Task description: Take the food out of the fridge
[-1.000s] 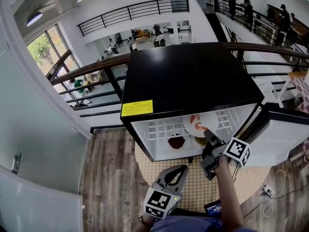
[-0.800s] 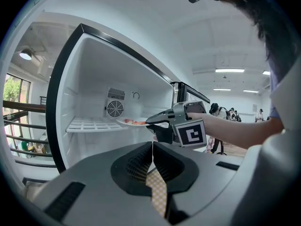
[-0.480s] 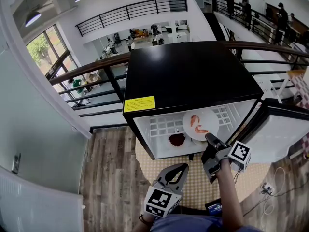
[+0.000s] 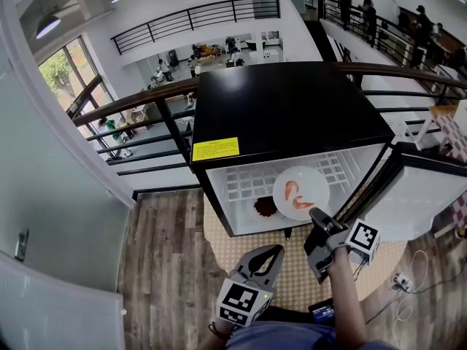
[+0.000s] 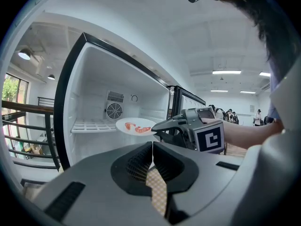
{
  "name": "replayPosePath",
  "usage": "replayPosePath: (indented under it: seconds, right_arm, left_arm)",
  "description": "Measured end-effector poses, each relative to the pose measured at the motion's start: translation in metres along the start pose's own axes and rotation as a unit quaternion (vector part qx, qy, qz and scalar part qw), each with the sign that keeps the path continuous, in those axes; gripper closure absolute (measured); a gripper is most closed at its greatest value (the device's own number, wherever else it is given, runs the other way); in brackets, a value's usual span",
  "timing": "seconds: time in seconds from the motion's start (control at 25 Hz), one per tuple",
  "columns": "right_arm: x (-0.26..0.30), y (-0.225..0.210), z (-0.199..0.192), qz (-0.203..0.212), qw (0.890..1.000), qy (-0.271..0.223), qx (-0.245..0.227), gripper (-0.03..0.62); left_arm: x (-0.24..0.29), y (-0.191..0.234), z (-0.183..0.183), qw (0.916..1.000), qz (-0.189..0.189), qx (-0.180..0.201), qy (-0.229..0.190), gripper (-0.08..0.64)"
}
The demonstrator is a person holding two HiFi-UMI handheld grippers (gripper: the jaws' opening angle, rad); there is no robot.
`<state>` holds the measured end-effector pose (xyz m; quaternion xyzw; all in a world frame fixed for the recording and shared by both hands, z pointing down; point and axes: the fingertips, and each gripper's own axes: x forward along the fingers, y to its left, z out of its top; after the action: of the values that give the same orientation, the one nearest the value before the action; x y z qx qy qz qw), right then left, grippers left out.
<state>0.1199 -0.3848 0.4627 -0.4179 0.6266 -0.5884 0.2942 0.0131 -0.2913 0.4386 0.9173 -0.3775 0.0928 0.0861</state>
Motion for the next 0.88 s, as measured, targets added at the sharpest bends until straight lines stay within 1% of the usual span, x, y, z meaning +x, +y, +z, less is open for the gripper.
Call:
replayPosePath:
  seconds: [0.24, 0.44, 0.88]
  right_arm:
    - [-0.018, -0.006, -0.019, 0.002, 1.0, 0.003, 0.014, 0.566]
    - [-0.034, -0.011, -0.037, -0.004, 1.0, 0.011, 0.009, 0.566]
    - [-0.075, -0.027, -0.079, -0.013, 0.999, 0.023, 0.024, 0.566]
  left_arm:
    - [-0.013, -0.003, -0.002, 1.0, -0.003, 0.001, -0.002, 0.543]
    - [-0.026, -0.008, -0.006, 1.0, -0.005, 0.002, -0.001, 0.543]
    - [-0.054, -0.022, -0.015, 0.9998, -0.017, 0.003, -0.002, 0.543]
